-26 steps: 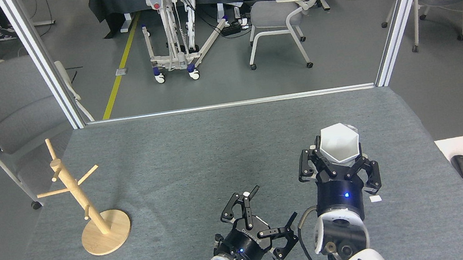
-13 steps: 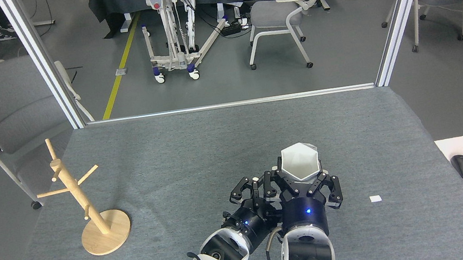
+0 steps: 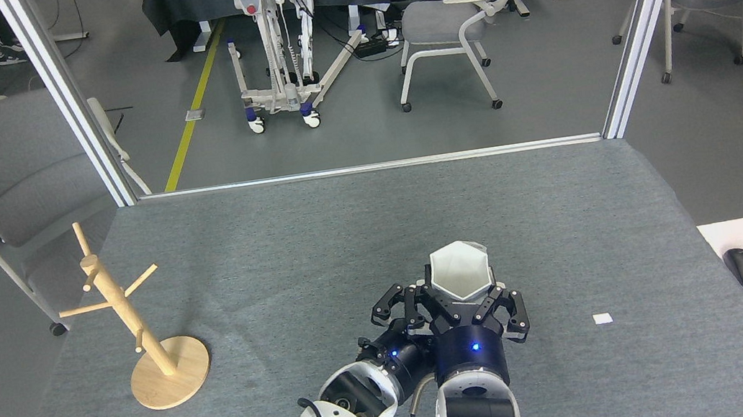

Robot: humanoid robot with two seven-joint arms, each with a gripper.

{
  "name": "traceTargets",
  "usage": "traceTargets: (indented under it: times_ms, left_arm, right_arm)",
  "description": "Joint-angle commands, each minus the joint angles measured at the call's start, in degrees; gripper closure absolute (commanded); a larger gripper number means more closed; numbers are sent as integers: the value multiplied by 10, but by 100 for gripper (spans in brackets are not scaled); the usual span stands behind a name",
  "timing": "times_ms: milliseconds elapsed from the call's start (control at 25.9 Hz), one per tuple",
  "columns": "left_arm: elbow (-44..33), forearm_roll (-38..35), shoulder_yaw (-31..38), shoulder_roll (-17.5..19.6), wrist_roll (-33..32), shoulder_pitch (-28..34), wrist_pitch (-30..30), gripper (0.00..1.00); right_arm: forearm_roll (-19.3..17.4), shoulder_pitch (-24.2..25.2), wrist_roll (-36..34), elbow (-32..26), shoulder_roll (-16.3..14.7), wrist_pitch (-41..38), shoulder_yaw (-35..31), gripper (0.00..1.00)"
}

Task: Hang cup on storage rack
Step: 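Grasp the cup with the left gripper beside the right gripper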

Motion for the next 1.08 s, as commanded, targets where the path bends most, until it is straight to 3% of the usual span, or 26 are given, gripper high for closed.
traceTargets:
  times_ms: [0,155,232,309,387,425,619,735,851,928,1044]
  left_arm:
    - [18,4,0,0,-1,-5,1,10]
    - [29,3,2,0,-1,-5,19,19]
    - [29,3,3,0,-1,-5,25,30]
    - [27,2,3,0,-1,-5,20,55]
    - [28,2,3,1,-1,-6,18,92]
    - [28,2,4,2,0,-6,17,100]
    - [26,2,5,1,1,-6,18,100]
    - [26,1,5,2,1,-6,18,100]
    - [26,2,5,4,1,-6,18,100]
    - [27,2,5,4,0,-6,17,100]
    - [28,1,5,4,0,-6,18,100]
  right_arm:
    - [0,0,0,1,9,-4,1,100]
    - [1,0,0,1,17,-4,1,100]
    - [4,4,0,1,18,-4,3,100]
    - [4,4,-1,2,18,-3,7,100]
    - [4,2,-1,9,18,-3,7,100]
    - [4,2,-1,12,18,-3,7,100]
    - [4,5,-1,18,21,-3,7,99]
    - [4,6,-1,19,21,-4,8,87]
    - [4,6,-2,21,21,-4,7,82]
    - [4,5,-2,23,20,-4,7,69]
    - [4,5,-2,30,20,-3,5,38]
